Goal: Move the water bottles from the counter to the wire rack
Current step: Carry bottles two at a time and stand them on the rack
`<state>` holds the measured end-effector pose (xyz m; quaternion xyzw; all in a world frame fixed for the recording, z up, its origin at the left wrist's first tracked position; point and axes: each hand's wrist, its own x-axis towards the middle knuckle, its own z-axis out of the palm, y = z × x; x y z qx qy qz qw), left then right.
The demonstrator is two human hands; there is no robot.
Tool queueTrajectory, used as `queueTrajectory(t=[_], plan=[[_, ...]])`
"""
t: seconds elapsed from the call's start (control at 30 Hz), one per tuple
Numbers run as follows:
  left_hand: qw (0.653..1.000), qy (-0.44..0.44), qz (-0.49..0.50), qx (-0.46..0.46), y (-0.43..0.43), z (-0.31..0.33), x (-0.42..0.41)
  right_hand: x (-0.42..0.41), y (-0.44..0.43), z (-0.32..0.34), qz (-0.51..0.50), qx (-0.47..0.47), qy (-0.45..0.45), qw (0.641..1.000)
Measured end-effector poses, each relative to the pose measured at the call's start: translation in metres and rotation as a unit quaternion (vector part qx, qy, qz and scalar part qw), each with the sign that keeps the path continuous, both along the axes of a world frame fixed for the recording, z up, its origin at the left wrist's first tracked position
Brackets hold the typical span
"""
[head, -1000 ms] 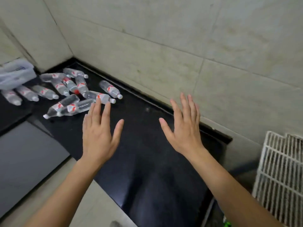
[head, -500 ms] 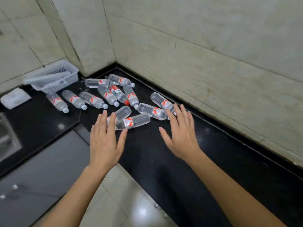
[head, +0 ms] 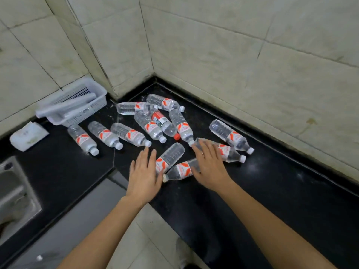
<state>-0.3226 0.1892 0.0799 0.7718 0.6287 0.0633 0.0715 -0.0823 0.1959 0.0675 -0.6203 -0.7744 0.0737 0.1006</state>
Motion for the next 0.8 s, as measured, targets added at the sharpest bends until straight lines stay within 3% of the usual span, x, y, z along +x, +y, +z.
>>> queueTrajectory(t=[0.23,0.33,0.67,0.8], plan=[[0.970,0.045,0.008,-0.241,0.053,-0.064,-0.017,-0.033,0.039,-0.044,0.004,-0.186,-0.012,0.982],[0.954,0.049,-0.004,-0.296,0.054,-0.081,-0.024,-0.036,0.039,-0.061,0.009,-0.247,0.002,0.969],[0.950,-0.010,-0.035,-0.310,0.089,-0.115,-0.065,-0.076,0.035,-0.084,-0.112,-0.216,-0.113,0.963],[0.921,-0.123,0.028,-0.369,0.112,-0.128,-0.082,-0.101,0.036,-0.091,-0.194,-0.220,-0.156,0.943]])
